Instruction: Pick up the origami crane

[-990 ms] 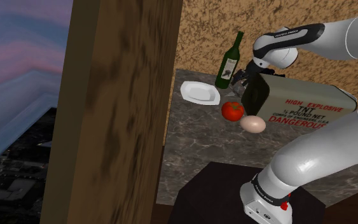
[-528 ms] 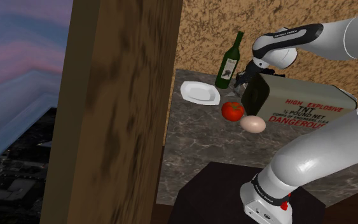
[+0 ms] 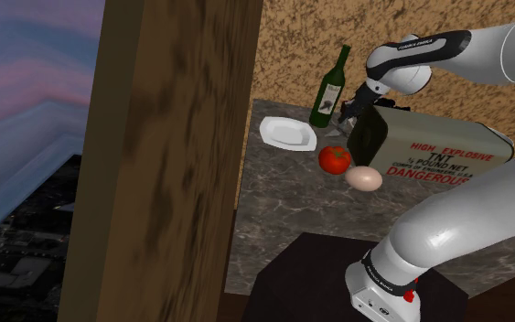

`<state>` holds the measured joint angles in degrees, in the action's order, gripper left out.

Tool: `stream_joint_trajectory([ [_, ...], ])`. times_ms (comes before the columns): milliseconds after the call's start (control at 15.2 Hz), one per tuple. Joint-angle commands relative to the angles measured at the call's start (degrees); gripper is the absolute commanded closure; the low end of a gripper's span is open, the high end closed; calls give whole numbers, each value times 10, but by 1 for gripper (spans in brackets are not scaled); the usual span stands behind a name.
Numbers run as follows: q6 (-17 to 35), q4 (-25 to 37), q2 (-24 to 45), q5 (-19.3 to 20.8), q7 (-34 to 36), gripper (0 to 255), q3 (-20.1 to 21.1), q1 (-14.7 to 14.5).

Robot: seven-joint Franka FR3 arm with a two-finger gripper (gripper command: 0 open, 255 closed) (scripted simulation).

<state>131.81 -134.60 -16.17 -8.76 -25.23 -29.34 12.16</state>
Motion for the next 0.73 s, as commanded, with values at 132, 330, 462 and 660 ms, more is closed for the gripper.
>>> stream_joint_trajectory([
  [132, -30, 19, -13, 11, 14, 255, 7, 3],
  [330, -53, 35, -21, 17, 23, 255, 11, 5],
  [462, -68, 47, -25, 20, 28, 255, 13, 6],
  [660, -91, 65, -31, 24, 35, 255, 17, 7],
])
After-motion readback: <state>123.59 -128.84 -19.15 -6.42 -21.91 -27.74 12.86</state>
